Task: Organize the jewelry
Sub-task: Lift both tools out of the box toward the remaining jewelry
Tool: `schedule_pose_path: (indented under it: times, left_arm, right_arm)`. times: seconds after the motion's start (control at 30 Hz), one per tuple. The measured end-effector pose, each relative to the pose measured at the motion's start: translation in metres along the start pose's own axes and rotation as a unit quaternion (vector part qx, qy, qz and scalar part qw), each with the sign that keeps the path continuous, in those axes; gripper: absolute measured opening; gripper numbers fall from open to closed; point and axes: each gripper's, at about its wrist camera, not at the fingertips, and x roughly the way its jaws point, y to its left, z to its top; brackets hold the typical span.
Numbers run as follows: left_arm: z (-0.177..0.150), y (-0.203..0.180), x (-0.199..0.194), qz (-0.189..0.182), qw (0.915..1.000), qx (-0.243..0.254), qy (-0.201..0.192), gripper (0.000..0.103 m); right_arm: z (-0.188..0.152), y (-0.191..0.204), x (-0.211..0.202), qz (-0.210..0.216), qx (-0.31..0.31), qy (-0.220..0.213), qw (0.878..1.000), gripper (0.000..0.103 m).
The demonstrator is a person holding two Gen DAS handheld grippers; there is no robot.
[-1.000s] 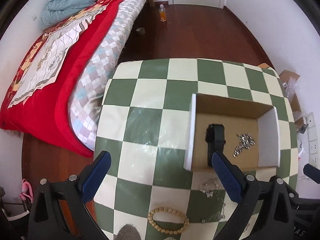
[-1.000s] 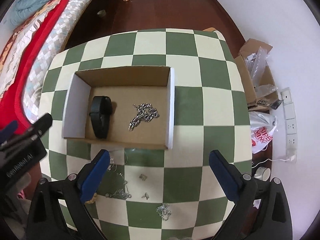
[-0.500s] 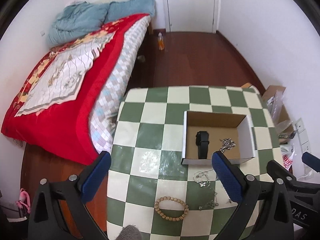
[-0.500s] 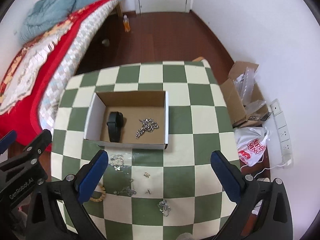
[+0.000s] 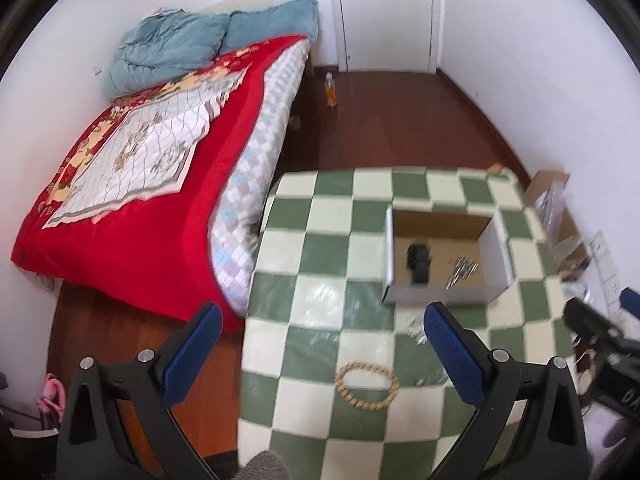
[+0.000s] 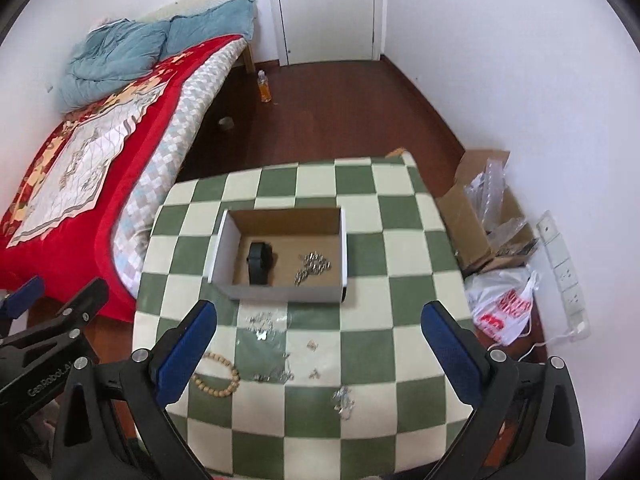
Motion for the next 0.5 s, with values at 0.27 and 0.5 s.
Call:
schedule_pose_path:
  times: [0.27,0.5]
  left_arm:
    - [-0.061,-0.002,0.074,0.004,0.9922,-0.006,0.124,0.103]
    - [-0.098,0.001,0.132,-0.041,0.9699,-0.092,0.222,0.103]
  right_arm:
    - [-0.054,-0.025,0.066,-0.017,0.014,0.095,0.995,0.103]
    - [-0.104,-0.054,0.127,-0.021,0.047,0.172,0.984,0.094]
